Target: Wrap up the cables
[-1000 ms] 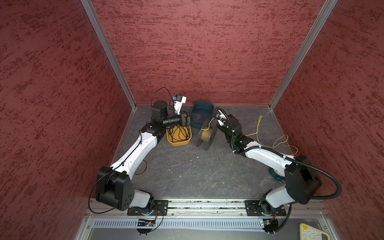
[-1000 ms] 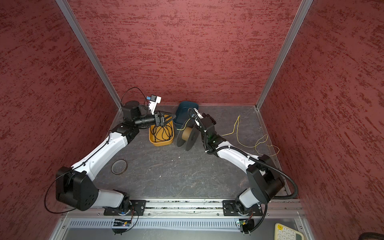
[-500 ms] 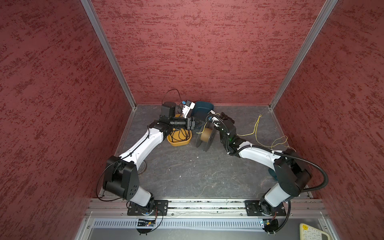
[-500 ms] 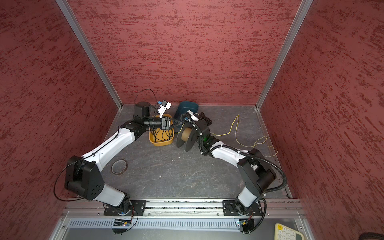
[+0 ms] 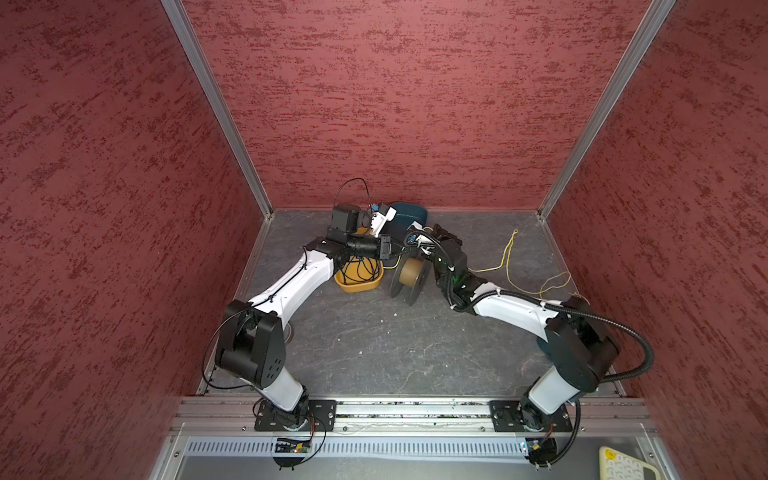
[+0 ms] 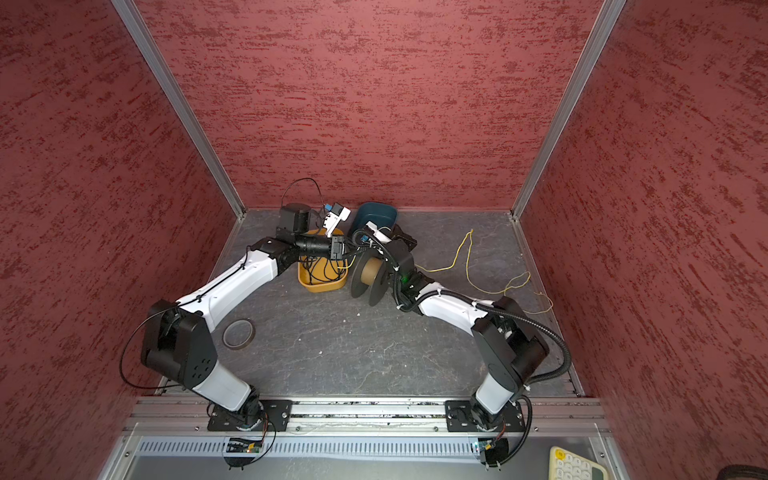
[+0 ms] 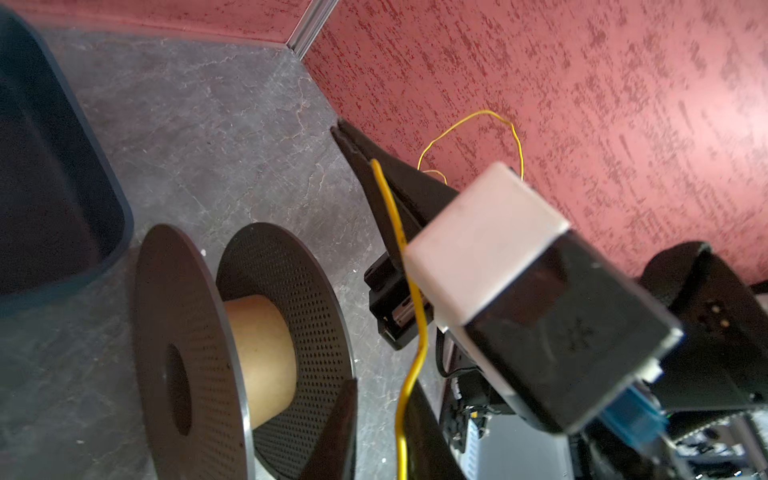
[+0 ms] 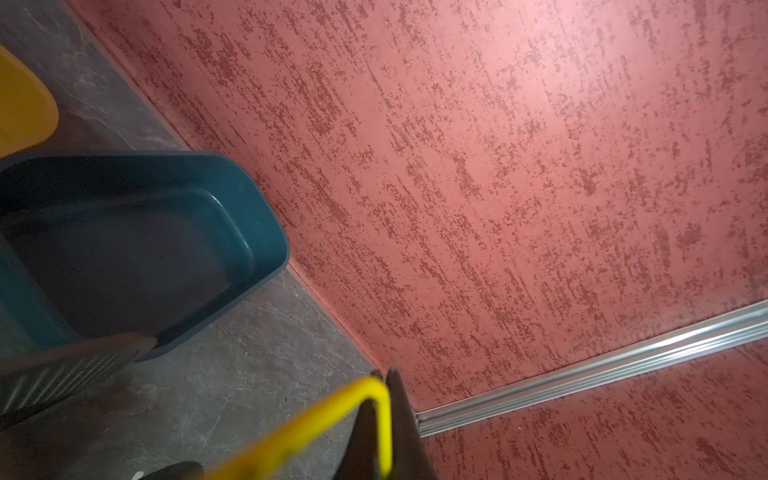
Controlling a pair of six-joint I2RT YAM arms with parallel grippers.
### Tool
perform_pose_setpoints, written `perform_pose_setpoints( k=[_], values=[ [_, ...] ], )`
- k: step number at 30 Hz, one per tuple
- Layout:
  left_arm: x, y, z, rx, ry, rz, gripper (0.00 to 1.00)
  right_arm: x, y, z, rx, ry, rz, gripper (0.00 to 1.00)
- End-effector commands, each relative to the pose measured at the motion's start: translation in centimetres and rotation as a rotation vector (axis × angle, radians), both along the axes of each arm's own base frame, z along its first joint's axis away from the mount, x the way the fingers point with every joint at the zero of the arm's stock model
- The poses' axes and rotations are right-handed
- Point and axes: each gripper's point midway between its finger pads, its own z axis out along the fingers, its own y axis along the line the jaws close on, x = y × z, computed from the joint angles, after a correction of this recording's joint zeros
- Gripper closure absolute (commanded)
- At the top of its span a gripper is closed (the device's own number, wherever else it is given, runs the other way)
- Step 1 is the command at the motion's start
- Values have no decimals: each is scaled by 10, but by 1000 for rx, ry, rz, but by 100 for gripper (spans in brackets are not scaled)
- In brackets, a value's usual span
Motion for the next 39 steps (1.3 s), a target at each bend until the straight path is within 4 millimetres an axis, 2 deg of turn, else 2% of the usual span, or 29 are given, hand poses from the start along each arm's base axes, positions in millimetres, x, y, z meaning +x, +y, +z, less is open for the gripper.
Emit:
perform_pose_setpoints(
  k=[1, 3, 4, 11, 12, 13, 19, 22, 27, 31, 34, 39],
  values=[
    [5, 0, 16, -6, -57, 25, 97, -6, 9, 22, 79, 10, 51, 100],
    [11, 1, 18, 2, -68, 59, 100, -8, 8, 22, 114, 36, 53, 100],
    [12, 1, 20, 2, -76, 67, 100, -10, 9, 22, 133, 53, 61, 96],
    [9, -9, 37, -3, -134, 64, 100, -32, 9, 38, 362, 143, 123, 58],
    [7, -10, 39, -1, -144, 63, 100, -33, 9, 36, 382, 158, 125, 54],
    [7, -11, 41, 3, -156, 64, 100, -38, 6, 45, 423, 158, 138, 51],
    [0, -9, 55, -11, -228, 93, 100, -50, -6, 57, 657, 244, 213, 29],
    [-7, -10, 64, -31, -271, 88, 100, -57, -5, 59, 751, 306, 293, 20],
    [-21, -14, 74, -44, -311, 47, 100, -52, -7, 55, 869, 408, 347, 15],
    [-32, -18, 76, -55, -334, 9, 100, -55, 1, 58, 969, 511, 481, 13],
    [-37, -20, 78, -67, -344, -7, 100, -53, 7, 56, 993, 549, 523, 15],
    [-51, -23, 85, -102, -377, -51, 100, -40, 7, 46, 1051, 595, 522, 22]
  ],
)
